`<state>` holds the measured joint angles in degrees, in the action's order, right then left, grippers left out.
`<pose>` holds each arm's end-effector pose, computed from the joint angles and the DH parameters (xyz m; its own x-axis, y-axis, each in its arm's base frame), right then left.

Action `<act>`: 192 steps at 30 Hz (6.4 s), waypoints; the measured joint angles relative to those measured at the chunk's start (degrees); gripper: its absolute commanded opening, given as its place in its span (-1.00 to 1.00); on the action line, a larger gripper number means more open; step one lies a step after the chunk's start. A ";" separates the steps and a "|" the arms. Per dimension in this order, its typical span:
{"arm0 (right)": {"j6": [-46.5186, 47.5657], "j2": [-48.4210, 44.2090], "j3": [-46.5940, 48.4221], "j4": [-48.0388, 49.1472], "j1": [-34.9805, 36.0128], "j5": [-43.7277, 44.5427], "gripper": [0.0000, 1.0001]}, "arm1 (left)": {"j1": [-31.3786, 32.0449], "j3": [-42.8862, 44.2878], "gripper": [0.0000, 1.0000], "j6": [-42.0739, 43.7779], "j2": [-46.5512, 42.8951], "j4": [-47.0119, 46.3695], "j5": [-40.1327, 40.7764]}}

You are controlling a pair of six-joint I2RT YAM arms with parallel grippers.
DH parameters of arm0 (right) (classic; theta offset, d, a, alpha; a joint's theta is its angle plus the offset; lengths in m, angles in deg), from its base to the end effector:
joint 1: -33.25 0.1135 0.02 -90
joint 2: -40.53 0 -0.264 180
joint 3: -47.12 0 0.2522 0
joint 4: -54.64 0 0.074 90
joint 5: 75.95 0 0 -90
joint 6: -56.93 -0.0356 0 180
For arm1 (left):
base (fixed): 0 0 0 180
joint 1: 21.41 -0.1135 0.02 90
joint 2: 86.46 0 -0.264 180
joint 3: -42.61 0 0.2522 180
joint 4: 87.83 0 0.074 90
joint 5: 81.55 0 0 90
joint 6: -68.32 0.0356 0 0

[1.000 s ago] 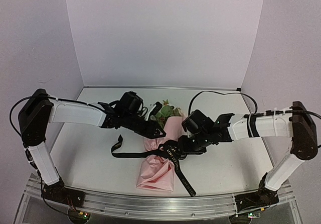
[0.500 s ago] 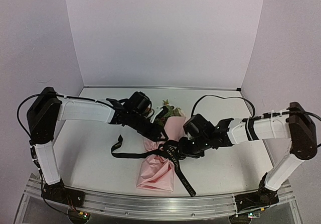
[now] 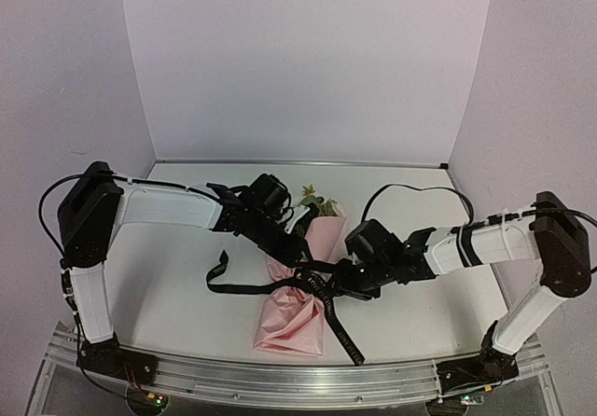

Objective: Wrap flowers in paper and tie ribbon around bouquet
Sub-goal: Cross the half-tied ribbon over the folded bouquet.

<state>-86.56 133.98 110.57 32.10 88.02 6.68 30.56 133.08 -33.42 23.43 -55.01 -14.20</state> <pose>0.1813 0.2647 0.1642 -0.9597 0.0228 -0.2800 -0.1407 0.8236 0.5494 0.2437 -0.3338 0.1934 -0.6543 0.5318 -0.5376 0.7549 0.5015 -0.4227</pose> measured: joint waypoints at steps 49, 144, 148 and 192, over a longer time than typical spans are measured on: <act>-4.33 4.58 -1.24 10.44 1.27 -2.36 -0.63 | 0.22 -4.09 -1.00 0.78 -5.25 1.97 0.45; 11.80 9.03 6.64 9.11 -1.90 -10.31 -1.00 | -1.84 -7.96 -1.00 -2.30 -6.78 1.47 -1.50; 15.06 8.06 11.02 -1.00 -1.90 -10.46 -1.00 | -2.08 -8.63 -1.00 -3.43 -7.46 1.38 -1.73; 34.48 1.74 19.95 -29.17 4.88 -8.04 0.12 | -1.99 -19.13 -1.00 -12.28 -12.41 -8.13 -5.90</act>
<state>-52.08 135.72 130.52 2.93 92.89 -1.35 28.57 113.95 -45.71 11.02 -63.14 -20.10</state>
